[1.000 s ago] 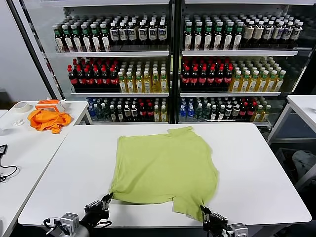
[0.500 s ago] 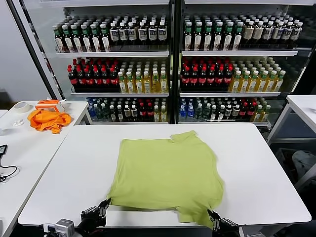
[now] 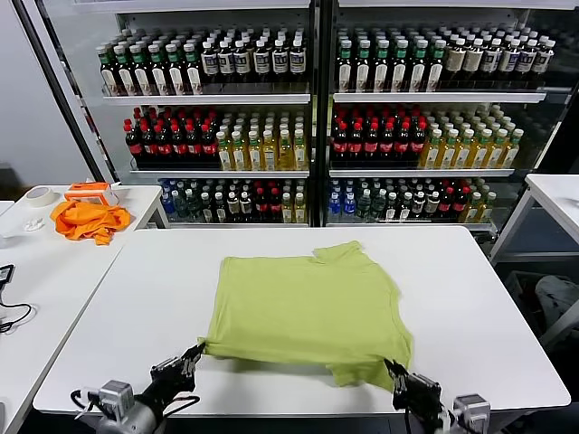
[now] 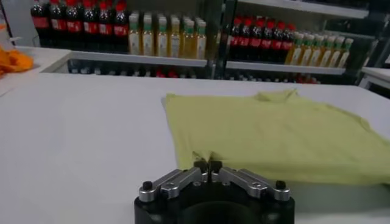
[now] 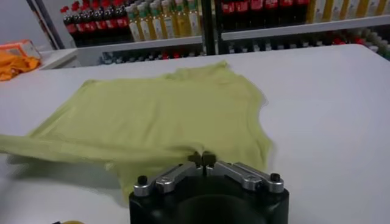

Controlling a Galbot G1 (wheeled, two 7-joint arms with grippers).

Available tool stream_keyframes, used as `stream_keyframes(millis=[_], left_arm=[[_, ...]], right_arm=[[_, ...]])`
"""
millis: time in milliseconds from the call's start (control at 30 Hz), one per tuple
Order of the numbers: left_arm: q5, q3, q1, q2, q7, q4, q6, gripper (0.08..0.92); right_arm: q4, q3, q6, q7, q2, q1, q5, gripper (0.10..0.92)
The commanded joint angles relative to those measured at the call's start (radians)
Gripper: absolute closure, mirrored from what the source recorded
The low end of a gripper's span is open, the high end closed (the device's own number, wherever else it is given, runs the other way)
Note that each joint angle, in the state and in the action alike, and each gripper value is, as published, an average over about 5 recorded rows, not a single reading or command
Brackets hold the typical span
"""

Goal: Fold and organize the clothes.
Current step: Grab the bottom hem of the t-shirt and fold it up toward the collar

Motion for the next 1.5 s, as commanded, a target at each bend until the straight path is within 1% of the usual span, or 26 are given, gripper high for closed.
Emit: stream_keyframes(millis=[33,267,433,700,933,1000,1067,1267,1333,1400,1500], left_arm=[[-0.057,0.035,-0.234,0.004,0.058,0.165,-0.01,0.918],[-0.057,0.071,-0.306,0.007,0.094,0.238,-0.002,0.918],[-0.052,0.104,-0.351,-0.004,0.115,0.293,-0.001,0.918],[-0.024,0.148,-0.392,-0.027,0.132,0.363,-0.001,0.918],[0.031,0.185,-0.431,-0.043,0.158,0.434,-0.026,0.918],[0.039,0.192,-0.443,-0.05,0.158,0.452,-0.03,0.909],[0.047,0.196,-0.454,-0.056,0.156,0.472,-0.031,0.866],[0.056,0.184,-0.462,-0.077,0.157,0.499,-0.031,0.689],[0.056,0.175,-0.455,-0.08,0.157,0.493,-0.03,0.62],[0.051,0.163,-0.443,-0.076,0.156,0.477,-0.031,0.568],[0.004,0.135,-0.409,-0.061,0.13,0.414,-0.021,0.482]], right_arm=[[-0.145,-0.112,-0.039,0.029,0.008,0.269,0.061,0.92],[-0.189,-0.134,-0.057,0.038,0.014,0.301,0.065,0.92],[-0.218,-0.145,-0.066,0.042,0.026,0.31,0.063,0.92],[-0.251,-0.148,-0.07,0.032,0.039,0.316,0.049,0.92],[-0.285,-0.158,-0.063,0.025,0.059,0.334,0.028,0.911],[-0.295,-0.161,-0.064,0.023,0.061,0.34,0.024,0.879],[-0.303,-0.157,-0.063,0.019,0.063,0.343,0.022,0.82],[-0.28,-0.123,-0.079,0.016,0.046,0.334,0.023,0.647],[-0.257,-0.098,-0.088,0.014,0.03,0.315,0.019,0.595],[-0.234,-0.068,-0.093,0.002,0.014,0.285,0.002,0.534],[-0.214,-0.024,-0.076,-0.048,-0.014,0.208,-0.05,0.448]])
